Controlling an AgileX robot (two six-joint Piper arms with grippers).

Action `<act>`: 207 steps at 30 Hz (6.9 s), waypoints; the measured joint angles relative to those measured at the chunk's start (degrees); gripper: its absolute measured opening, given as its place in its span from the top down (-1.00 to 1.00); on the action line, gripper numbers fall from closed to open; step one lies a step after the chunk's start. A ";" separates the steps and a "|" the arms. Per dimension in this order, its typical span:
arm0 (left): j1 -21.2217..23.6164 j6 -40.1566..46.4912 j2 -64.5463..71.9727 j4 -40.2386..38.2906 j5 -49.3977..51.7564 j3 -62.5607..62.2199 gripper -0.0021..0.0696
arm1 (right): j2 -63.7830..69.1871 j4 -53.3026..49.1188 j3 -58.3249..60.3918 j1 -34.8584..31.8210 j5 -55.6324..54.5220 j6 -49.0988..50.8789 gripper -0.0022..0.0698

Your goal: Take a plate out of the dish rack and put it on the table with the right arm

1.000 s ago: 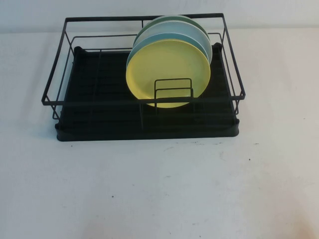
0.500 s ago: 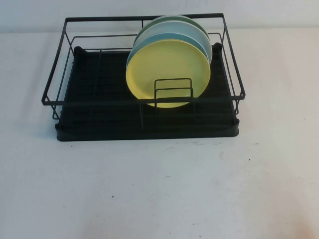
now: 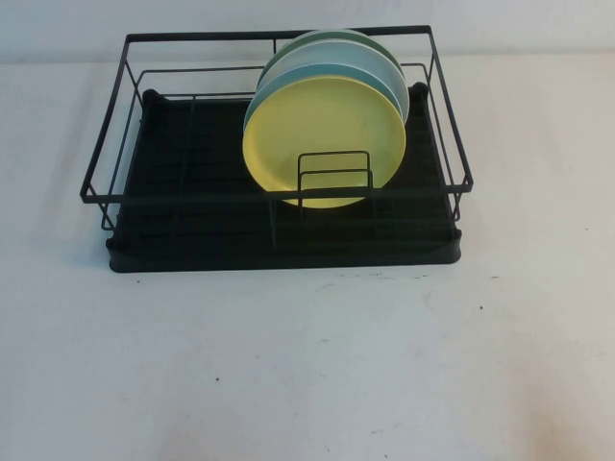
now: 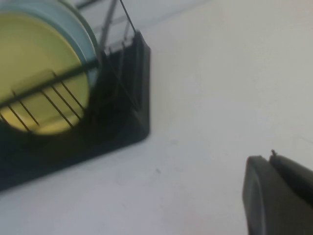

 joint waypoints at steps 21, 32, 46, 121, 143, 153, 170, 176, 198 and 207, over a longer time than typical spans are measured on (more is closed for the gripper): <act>0.00 0.00 0.00 0.00 0.00 0.00 0.95 | 14.86 30.23 -18.29 0.00 1.75 -16.34 0.99; 0.00 0.00 0.00 0.00 0.00 0.00 0.95 | 55.98 32.17 -44.82 0.00 16.03 -44.92 0.99; 0.00 0.00 0.00 0.00 0.00 0.00 0.95 | 87.46 34.90 -70.27 12.42 12.79 -57.02 0.99; 0.00 0.00 0.00 0.00 0.00 0.00 0.95 | 91.77 10.51 -100.47 19.46 23.07 -48.31 0.77; 0.00 0.00 0.00 0.00 0.00 0.00 0.95 | 85.67 13.97 -57.55 25.27 20.29 -9.26 0.77; 0.00 0.00 0.00 0.00 0.00 0.00 0.95 | 93.28 22.05 -55.45 25.27 13.12 -14.50 0.77; 0.00 0.00 0.00 0.00 0.00 0.00 0.95 | 102.10 29.79 -55.78 25.27 7.47 -15.69 0.73; 0.00 0.00 0.00 0.00 0.00 0.00 0.95 | 102.91 28.37 -55.76 25.37 3.64 -15.89 0.39; 0.00 0.00 0.00 0.00 0.00 0.00 0.95 | 84.09 13.34 -54.41 23.94 20.30 -16.17 0.91; 0.00 0.00 0.00 0.00 0.00 0.00 0.95 | 66.23 3.80 -51.80 23.72 36.84 -16.17 0.99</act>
